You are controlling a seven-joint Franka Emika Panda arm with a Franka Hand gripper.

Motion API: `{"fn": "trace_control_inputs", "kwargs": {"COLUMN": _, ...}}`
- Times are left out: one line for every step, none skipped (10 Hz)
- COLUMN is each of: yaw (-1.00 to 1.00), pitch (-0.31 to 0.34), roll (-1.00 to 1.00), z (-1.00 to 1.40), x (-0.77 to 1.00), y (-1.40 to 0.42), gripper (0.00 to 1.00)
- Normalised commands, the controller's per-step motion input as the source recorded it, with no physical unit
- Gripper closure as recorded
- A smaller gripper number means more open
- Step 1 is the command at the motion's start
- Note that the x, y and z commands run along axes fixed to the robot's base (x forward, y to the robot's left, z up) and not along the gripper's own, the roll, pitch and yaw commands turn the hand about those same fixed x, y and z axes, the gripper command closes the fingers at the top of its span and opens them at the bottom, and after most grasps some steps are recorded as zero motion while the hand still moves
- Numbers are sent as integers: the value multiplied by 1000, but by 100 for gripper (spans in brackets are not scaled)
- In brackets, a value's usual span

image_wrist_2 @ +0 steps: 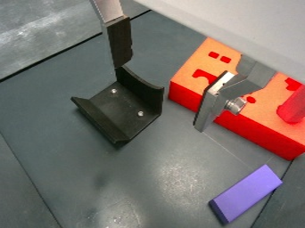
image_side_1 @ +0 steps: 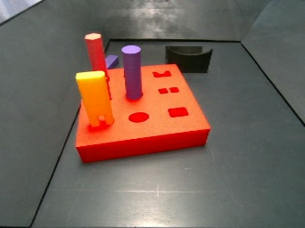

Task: Pick up the rectangle object. Move up. Place the rectangle object on the fixture. Regrasp the rectangle object. Move to above the board. Insert the rectangle object.
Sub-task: Pick up the rectangle object.

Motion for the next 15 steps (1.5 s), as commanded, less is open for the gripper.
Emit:
{"fn": "trace_control_inputs", "kwargs": {"yaw": -371, "pitch": -234, "roll": 336, "z": -320, "x": -297, "y": -200, "gripper": 0}}
{"fn": "trace_control_inputs", "kwargs": {"yaw": -343, "pitch": -83, "roll": 177, "z": -886, "x": -217, "y": -291, "gripper": 0}}
{"fn": "trace_control_inputs", "kwargs": {"yaw": -234, "pitch": -99, "roll": 37, "z": -1000, "x": -503, "y": -420, "gripper": 0}}
{"fn": "trace_control_inputs", "kwargs": {"yaw": -194, "pitch": -74, "roll": 0, "z": -1000, "x": -686, "y": -380, "gripper": 0}}
{"fn": "trace_control_inputs", "kwargs": {"yaw": -111, "pitch": -100, "roll": 0, "z": -1000, "x": -820, "y": -166, "gripper": 0}}
{"fn": "trace_control_inputs", "kwargs": {"yaw": -66, "pitch": -140, "roll": -39, "z": -966, "x": -874, "y": 0, "gripper": 0}}
{"fn": "trace_control_inputs", "kwargs": {"yaw": 0, "pitch": -180, "roll": -133, "z": -800, "x": -666, "y": 197, "gripper": 0}}
{"fn": "trace_control_inputs", "kwargs": {"yaw": 0, "pitch": -150, "roll": -216, "z": -703, "x": -369, "y": 274, "gripper": 0}}
{"fn": "trace_control_inputs", "kwargs": {"yaw": 0, "pitch": -137, "roll": -226, "z": -700, "x": -323, "y": 274, "gripper": 0}}
{"fn": "trace_control_inputs", "kwargs": {"yaw": 0, "pitch": -117, "roll": -220, "z": -720, "x": -203, "y": 234, "gripper": 0}}
{"fn": "trace_control_inputs", "kwargs": {"yaw": 0, "pitch": -31, "roll": -113, "z": -931, "x": 0, "y": 0, "gripper": 0}}
{"fn": "trace_control_inputs", "kwargs": {"yaw": -63, "pitch": 0, "roll": -136, "z": -837, "x": 0, "y": -109, "gripper": 0}}
{"fn": "trace_control_inputs", "kwargs": {"yaw": -100, "pitch": 203, "roll": -166, "z": -334, "x": 129, "y": 0, "gripper": 0}}
{"fn": "trace_control_inputs", "kwargs": {"yaw": 0, "pitch": -29, "roll": 0, "z": 0, "x": -17, "y": 0, "gripper": 0}}
{"fn": "trace_control_inputs", "kwargs": {"yaw": 0, "pitch": -34, "roll": 0, "z": -191, "x": -29, "y": 0, "gripper": 0}}
